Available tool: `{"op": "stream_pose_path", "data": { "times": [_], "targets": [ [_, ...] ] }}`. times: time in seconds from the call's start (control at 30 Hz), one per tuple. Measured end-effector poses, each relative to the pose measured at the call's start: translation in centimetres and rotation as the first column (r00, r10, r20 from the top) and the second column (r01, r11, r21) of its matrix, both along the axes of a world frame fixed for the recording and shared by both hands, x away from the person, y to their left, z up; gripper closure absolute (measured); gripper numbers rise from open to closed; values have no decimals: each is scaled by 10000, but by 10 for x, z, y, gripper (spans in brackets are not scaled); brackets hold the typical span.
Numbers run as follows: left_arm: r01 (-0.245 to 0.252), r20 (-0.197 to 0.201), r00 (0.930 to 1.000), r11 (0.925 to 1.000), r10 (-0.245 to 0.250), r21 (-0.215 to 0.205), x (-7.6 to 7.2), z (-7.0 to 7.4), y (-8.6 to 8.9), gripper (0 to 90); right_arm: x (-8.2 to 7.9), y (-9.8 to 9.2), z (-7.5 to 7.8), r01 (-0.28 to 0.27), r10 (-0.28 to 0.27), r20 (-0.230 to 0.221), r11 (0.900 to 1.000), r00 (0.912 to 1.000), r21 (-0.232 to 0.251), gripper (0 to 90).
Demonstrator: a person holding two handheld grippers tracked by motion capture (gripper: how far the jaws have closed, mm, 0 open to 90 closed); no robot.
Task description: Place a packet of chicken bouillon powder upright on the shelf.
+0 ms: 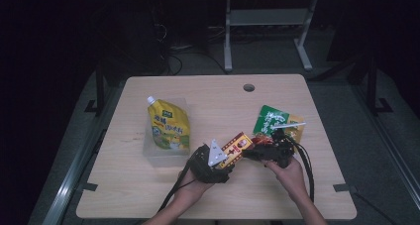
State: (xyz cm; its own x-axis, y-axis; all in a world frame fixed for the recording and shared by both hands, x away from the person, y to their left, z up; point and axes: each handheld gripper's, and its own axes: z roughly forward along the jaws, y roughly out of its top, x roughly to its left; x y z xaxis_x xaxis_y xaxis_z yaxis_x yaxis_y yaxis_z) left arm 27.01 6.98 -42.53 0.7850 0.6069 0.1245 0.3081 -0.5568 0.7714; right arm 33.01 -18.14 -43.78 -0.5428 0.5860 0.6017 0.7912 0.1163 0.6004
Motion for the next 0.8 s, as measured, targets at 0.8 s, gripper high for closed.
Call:
{"op": "stream_pose_path", "data": {
  "times": [0.8],
  "targets": [
    [-309,-573,9979,9995,303,-89,5,-12,-9,314,-2,0,4,932,-883,-457,9885,9950,1193,570]
  ]
}}
